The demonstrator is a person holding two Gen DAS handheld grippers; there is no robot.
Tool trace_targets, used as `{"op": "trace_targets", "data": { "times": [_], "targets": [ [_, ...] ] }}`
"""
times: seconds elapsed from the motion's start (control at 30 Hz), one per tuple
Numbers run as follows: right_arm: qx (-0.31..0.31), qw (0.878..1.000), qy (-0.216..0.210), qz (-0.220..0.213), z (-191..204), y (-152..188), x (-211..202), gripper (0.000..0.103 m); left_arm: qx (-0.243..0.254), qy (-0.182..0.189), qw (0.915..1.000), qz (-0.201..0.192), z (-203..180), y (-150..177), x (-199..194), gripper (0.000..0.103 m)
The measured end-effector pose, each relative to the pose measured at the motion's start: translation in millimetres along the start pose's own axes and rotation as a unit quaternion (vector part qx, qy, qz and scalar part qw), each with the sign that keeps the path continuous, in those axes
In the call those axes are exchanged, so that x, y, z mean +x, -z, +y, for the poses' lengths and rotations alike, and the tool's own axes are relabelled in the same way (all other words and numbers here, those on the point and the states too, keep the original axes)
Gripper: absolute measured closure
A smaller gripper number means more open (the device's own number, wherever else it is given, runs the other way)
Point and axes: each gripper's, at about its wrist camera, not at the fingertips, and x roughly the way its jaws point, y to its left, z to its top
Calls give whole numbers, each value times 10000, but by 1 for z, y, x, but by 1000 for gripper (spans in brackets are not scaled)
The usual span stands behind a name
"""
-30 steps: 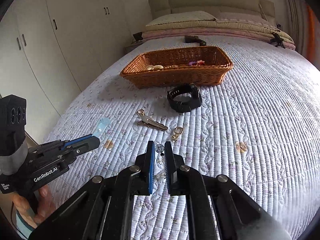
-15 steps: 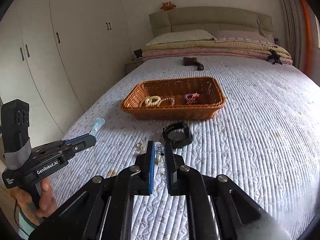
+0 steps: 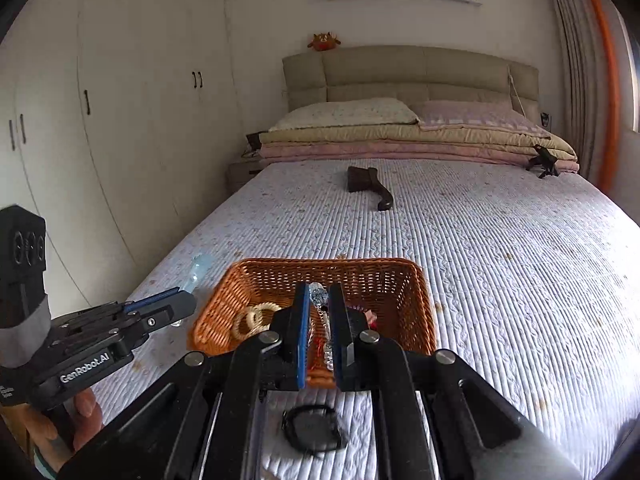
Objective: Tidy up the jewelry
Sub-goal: 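Carry the blue clip into the basket with left tool while right tool carries bead bracelet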
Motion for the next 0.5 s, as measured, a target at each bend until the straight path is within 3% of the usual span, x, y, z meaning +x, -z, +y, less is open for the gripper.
{"op": "trace_targets", "data": {
  "times": [0.3, 0.5],
  "targets": [
    [177, 9979, 5, 626, -14, -1, 91, 92, -419, -92, 9974, 576, 36, 14, 89, 96],
    [481, 9943, -166, 941, -28, 11, 124, 92, -397, -206, 9958, 803, 42, 25, 111, 96]
  ]
}}
